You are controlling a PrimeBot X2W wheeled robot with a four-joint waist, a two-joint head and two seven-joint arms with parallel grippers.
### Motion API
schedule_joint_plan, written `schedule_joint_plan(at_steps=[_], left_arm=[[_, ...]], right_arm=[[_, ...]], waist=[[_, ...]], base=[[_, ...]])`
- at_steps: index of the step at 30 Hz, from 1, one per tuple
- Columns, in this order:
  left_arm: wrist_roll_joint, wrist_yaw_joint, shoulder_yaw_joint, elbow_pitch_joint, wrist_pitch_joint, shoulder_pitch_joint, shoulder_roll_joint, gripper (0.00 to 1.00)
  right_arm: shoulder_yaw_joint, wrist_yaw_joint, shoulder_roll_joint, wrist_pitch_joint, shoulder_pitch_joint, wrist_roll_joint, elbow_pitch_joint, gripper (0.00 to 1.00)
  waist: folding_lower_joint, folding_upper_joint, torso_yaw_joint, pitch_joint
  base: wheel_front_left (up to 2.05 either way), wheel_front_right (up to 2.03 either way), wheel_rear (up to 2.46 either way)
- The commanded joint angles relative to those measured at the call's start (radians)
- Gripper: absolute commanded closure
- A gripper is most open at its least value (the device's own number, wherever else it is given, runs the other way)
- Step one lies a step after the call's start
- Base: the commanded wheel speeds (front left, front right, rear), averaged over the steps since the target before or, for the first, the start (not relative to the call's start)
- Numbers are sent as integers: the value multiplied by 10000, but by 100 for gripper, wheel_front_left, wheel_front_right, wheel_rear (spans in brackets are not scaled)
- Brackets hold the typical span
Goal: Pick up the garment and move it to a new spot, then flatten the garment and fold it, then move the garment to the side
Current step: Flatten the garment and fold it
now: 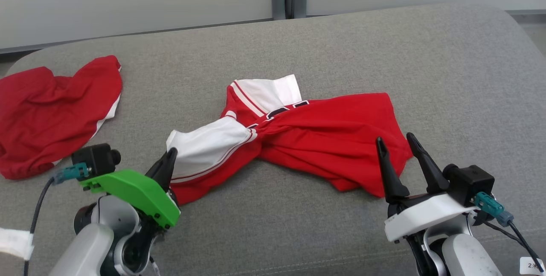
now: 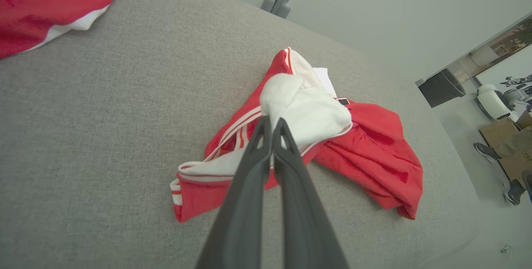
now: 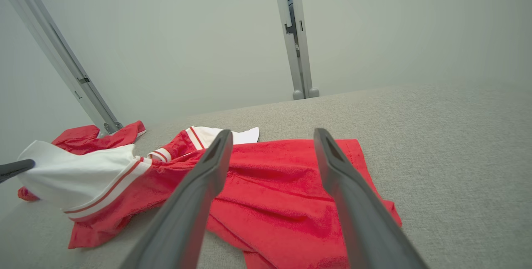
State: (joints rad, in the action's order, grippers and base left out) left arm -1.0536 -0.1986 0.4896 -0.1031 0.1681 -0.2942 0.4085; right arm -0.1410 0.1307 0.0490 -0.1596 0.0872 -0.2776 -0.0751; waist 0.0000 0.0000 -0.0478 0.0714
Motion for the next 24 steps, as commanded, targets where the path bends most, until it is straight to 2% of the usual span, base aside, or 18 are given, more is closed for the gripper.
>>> schedule_joint_plan(at_steps=[1,5,9,14,23,24], left_arm=[[-142,-279,-102,405,93,487,152,100],[-357,-674,74,1001,501,1224,270,100],[-303,-592,317,722,699,1193,210,100],[-81,-324,546,-346,546,488,-180,100],[542,372,933,-3382,91,-988,-688,100],[618,464,986,-3666,27,-1124,-746,96]], right_arm=[[-16,1,28,32,-63,32,45,0],[-41,1,27,51,-5,-3,64,0],[-63,1,30,53,101,-23,60,0],[-139,1,30,1,199,-38,44,0],[-369,1,30,-30,415,-47,26,0],[-382,1,28,-25,436,-39,19,0]], waist=[[0,0,139,-88],[0,0,237,-48],[0,0,282,1],[0,0,278,109],[0,0,53,470],[0,0,24,513]], base=[[0,0,0],[0,0,0],[0,0,0],[0,0,0],[0,0,0],[0,0,0]])
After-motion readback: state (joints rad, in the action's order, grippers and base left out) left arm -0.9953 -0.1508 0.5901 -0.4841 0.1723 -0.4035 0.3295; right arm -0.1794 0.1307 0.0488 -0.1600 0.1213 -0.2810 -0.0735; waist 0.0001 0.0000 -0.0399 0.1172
